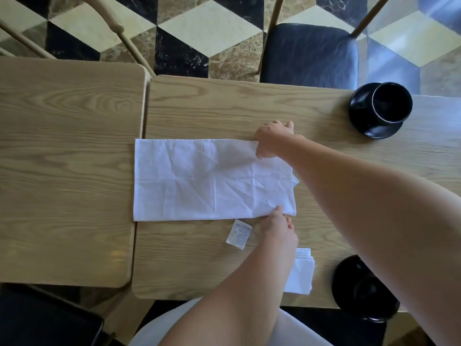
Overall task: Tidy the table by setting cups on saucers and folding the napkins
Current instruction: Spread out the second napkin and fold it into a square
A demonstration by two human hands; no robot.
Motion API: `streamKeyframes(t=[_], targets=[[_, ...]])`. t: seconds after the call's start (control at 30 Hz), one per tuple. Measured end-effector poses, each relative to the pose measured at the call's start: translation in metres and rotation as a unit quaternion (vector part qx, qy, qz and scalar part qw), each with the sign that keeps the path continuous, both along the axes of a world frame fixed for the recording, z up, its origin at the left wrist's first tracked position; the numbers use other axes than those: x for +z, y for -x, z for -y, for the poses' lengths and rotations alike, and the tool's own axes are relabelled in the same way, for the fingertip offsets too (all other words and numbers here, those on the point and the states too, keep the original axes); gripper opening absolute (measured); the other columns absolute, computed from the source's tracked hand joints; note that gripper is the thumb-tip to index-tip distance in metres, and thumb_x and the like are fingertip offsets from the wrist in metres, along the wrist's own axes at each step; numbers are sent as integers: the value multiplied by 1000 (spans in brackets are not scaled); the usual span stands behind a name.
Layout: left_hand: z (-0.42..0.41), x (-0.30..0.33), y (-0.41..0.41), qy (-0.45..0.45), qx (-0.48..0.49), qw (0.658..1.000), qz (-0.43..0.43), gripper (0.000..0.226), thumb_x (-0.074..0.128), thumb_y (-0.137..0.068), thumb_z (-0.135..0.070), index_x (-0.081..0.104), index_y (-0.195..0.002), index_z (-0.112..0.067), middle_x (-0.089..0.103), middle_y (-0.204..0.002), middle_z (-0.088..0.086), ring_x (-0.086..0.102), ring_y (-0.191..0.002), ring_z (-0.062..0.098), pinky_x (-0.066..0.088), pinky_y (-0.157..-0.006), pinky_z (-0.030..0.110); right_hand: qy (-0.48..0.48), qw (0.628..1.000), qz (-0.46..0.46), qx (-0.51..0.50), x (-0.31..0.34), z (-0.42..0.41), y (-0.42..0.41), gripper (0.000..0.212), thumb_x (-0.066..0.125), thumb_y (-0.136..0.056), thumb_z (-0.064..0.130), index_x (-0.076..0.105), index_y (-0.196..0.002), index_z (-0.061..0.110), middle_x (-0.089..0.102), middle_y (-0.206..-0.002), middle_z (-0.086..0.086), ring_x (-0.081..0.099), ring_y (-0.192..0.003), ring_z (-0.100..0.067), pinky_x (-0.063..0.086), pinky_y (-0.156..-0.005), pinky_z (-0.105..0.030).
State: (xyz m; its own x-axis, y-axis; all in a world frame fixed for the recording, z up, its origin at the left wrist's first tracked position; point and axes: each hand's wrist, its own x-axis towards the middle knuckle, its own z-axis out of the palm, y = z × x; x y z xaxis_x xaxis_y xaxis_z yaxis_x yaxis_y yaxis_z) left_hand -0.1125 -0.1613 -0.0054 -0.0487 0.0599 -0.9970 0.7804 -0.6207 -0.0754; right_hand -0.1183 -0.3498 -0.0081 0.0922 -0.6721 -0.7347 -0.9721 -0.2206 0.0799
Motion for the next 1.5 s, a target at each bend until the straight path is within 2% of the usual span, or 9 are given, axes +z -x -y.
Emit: streamKeyframes(t=[0.1,0.23,0.33,0.43,0.6,0.8,0.97,1.27,1.5], targets=[[0,19,-12,26,23,999,6,17,43,-92,-3,58,-96,-9,58,-83,8,49,-63,18,46,-73,29,-63,997,25,-35,23,4,1,26,69,-84,30,63,-102,13,59,-89,-3,58,-98,-31,40,-108,-49],[9,59,-59,130,36,991,-16,12,56,-90,2,65,-98,2,70,-82,16,67,-73,23,58,-68,28,-107,987,106,-55,78,5,12,28,76,-84,34,71,-98,9,67,-91,-2,61,-79,-22,45,-60,-26],[17,94,-107,204,34,978,-11,9,59,-89,7,64,-82,4,67,-62,12,69,-60,21,60,-58,26,-124,965,190,-135,119,-8,22,27,76,-85,34,65,-71,13,59,-66,3,53,-55,-13,41,-50,-23],[18,127,-151,278,5,961,2,18,60,-92,-2,64,-75,-6,64,-64,8,64,-49,15,54,-48,23,-144,878,323,-324,154,-29,28,20,75,-90,23,69,-74,13,63,-52,10,59,-43,-3,44,-41,-15],[10,183,-207,393,-29,919,18,42,63,-94,-23,63,-51,-19,53,-53,-1,49,-45,12,44,-43,23,-87,712,474,-512,198,-80,28,3,75,-88,15,73,-88,13,69,-77,-3,66,-67,-15,60,-56,-27],[-3,233,-239,473,-56,879,33,38,66,-86,-24,53,-50,-22,42,-52,-2,42,-47,14,38,-47,24,-108,557,619,-543,238,-135,18,14,68,-89,17,62,-77,12,51,-62,-2,44,-43,-10,49,-49,-24],[19,257,-250,518,-98,850,18,29,63,-89,-24,56,-61,-19,53,-55,0,51,-48,15,46,-48,25,-123,488,683,-529,264,-131,18,25,72,-88,29,65,-64,21,53,-56,5,46,-45,-7,50,-56,-21],[114,276,-234,505,-165,845,59,17,55,-95,-16,59,-78,-12,59,-67,4,57,-58,16,49,-55,25,-27,423,690,-587,273,-62,14,17,63,-97,12,64,-80,14,60,-72,0,59,-55,-9,53,-53,-18],[111,288,-238,573,-163,798,90,9,61,-93,-16,64,-87,-10,63,-68,6,59,-58,17,50,-55,27,11,416,741,-527,284,-80,21,11,60,-97,12,64,-87,16,65,-66,5,60,-54,-5,51,-55,-17]])
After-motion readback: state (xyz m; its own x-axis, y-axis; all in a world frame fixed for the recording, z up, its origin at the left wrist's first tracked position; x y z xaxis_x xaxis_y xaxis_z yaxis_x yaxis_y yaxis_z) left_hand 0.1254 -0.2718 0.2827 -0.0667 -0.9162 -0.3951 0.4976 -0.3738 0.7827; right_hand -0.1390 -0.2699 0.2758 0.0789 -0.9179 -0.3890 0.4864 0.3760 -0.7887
